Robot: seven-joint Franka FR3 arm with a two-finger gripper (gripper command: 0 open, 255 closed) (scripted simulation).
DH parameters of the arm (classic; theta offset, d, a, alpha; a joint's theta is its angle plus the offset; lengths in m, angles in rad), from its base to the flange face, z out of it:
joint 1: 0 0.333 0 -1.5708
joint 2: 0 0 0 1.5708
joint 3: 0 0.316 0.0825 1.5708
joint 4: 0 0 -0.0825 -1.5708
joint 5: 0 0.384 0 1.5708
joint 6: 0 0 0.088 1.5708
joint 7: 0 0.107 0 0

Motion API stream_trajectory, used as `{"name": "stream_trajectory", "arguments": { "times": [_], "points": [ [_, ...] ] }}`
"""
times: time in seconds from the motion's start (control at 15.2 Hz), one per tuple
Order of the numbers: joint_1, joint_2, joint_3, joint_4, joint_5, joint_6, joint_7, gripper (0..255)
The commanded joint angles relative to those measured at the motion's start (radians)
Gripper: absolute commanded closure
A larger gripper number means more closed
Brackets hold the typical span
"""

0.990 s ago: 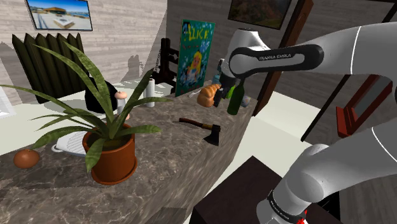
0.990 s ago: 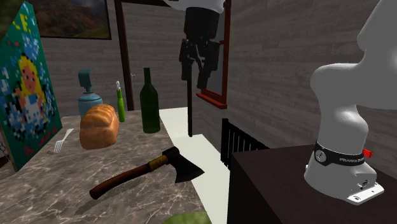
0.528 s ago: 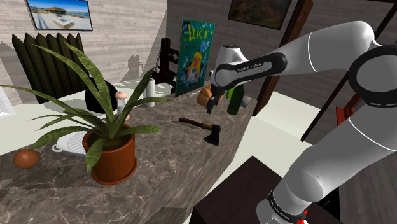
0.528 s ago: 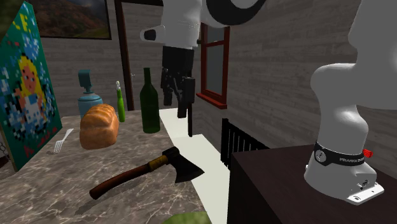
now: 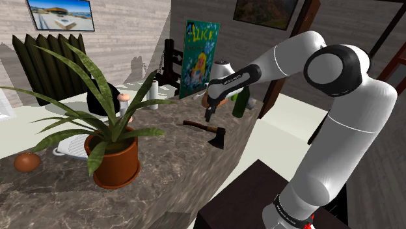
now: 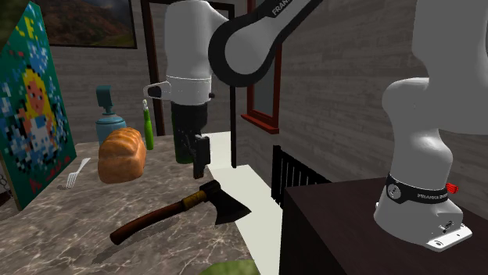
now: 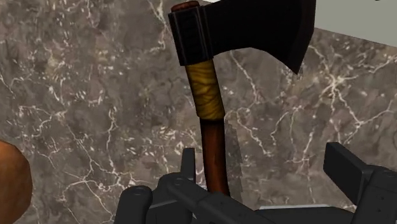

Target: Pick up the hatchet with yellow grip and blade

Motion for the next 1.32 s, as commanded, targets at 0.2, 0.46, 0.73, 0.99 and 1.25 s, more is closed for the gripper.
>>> {"name": "stream_trajectory", "arguments": {
  "times": [0.2, 0.46, 0.73, 0.99, 1.25],
  "points": [
    [-0.010, 0.194, -0.006, 0.123, -0.018, 0.048, -0.039, 0],
    [-0.017, 0.314, -0.008, 0.204, -0.029, 0.073, -0.057, 0],
    [-0.017, 0.354, -0.010, 0.203, -0.033, 0.114, -0.050, 0],
    [-0.016, 0.380, -0.011, 0.204, -0.035, 0.139, -0.045, 0],
    [-0.016, 0.379, -0.011, 0.202, -0.035, 0.140, -0.046, 255]
  ]
}}
